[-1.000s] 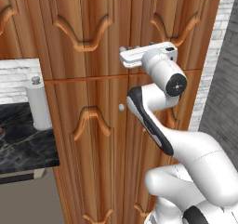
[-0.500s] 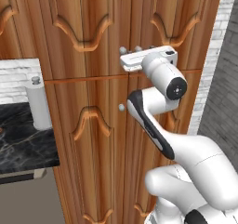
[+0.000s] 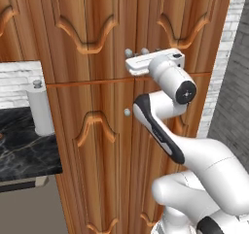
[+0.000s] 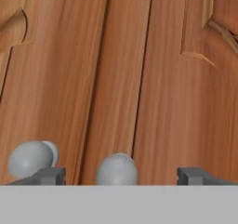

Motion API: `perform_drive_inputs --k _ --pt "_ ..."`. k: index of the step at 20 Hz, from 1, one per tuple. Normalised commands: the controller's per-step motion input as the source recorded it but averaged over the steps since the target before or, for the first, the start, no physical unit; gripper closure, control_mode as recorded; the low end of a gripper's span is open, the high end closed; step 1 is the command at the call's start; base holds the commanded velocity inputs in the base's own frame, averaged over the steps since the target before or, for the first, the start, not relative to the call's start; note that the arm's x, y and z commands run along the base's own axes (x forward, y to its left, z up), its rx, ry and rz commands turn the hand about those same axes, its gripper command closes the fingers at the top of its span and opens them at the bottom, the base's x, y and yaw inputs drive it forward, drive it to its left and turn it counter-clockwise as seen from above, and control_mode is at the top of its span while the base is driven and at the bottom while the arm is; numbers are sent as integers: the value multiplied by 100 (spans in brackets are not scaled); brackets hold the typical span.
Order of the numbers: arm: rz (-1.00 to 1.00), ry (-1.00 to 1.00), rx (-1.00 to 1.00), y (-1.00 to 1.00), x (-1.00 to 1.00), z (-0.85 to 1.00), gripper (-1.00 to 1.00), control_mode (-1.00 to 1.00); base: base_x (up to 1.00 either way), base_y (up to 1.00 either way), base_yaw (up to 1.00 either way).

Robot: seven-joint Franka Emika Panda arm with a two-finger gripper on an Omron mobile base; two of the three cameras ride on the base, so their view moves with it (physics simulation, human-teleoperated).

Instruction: Open the cabinet, retrieve the rolling pin, and place it next to the meat on the cutting board to prepare for tenderizing.

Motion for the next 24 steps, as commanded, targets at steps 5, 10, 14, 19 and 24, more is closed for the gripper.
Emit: perform_drive_inputs --k 5,10,14,19,24 --pt "5 1 0 4 21 0 -100 -100 0 0 0" --pt "3 1 0 10 15 -4 100 -100 0 0 0" --pt "2 1 0 12 5 -2 100 -100 0 0 0" --pt "2 1 -1 12 0 0 100 -100 0 0 0" --pt "2 0 0 12 0 0 100 -100 0 0 0"
